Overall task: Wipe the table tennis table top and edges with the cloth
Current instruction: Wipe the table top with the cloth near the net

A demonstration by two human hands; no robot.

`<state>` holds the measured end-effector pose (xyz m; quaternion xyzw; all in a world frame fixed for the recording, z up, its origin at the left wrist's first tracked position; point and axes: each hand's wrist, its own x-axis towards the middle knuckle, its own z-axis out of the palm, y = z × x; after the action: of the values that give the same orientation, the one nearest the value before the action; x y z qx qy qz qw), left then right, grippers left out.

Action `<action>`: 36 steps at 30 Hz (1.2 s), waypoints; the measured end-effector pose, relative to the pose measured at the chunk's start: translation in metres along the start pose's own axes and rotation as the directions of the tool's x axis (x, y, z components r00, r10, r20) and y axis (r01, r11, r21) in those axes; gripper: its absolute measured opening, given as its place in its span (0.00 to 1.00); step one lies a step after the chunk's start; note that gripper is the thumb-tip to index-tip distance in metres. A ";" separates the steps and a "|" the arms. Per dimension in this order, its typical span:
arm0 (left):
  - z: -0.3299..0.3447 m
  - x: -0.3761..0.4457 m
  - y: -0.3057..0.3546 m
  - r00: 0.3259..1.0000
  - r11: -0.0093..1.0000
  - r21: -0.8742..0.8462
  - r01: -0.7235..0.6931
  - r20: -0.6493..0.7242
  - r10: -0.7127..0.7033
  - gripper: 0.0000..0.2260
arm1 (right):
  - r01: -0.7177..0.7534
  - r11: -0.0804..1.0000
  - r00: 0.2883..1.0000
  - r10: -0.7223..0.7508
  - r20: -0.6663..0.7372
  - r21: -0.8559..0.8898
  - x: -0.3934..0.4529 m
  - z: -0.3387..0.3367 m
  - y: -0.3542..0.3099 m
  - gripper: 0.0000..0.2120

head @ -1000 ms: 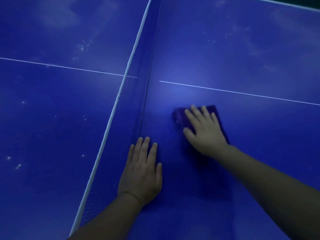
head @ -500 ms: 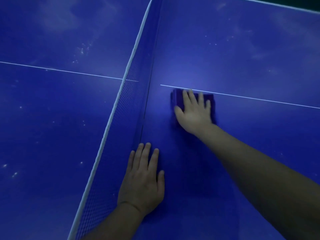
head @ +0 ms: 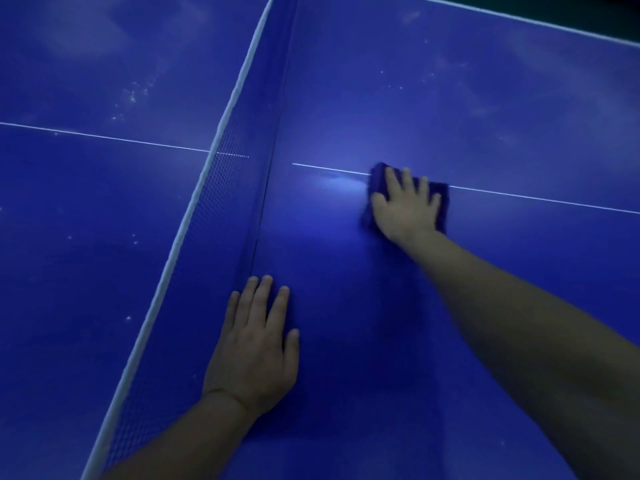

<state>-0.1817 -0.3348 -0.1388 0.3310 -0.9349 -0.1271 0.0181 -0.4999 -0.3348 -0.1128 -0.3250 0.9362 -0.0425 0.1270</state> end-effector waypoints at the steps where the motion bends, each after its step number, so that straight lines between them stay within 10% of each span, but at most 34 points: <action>1: 0.000 0.000 -0.001 1.000 1.000 0.000 0.003 -0.001 -0.003 0.28 | 0.094 0.995 0.996 -0.094 0.003 -0.019 0.000 0.004 -0.015 0.30; 5: 0.001 0.000 -0.001 1.000 1.000 0.019 0.007 0.004 -0.007 0.29 | 0.440 0.895 0.898 -0.436 0.063 -0.069 -0.074 0.016 0.021 0.33; 11: -0.001 0.000 0.001 1.000 1.000 0.009 0.026 0.011 -0.026 0.29 | -0.039 0.999 0.999 0.039 0.023 0.031 0.008 -0.010 0.058 0.30; 17: -0.003 0.001 0.010 0.999 0.999 -0.032 0.018 -0.050 -0.020 0.28 | 0.441 0.897 0.897 -0.439 0.044 -0.038 -0.052 0.013 0.025 0.29; 24: 0.011 0.018 0.076 0.991 0.991 -0.008 -0.130 -0.027 0.130 0.26 | -0.036 0.999 0.999 0.036 0.005 0.035 0.001 -0.015 0.110 0.29; 31: 0.021 0.072 0.122 0.994 0.993 -0.038 -0.107 -0.003 0.107 0.28 | 0.425 0.904 0.905 -0.424 0.020 -0.042 -0.071 0.005 0.103 0.31; 36: 0.023 0.075 0.127 0.992 0.995 0.011 -0.102 0.081 0.100 0.32 | 0.119 0.993 0.993 -0.119 -0.008 -0.012 -0.030 -0.016 0.164 0.31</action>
<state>-0.3210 -0.2809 -0.1329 0.2779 -0.9513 -0.1323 -0.0156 -0.5793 -0.1874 -0.1171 -0.3809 0.9159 -0.0460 0.1181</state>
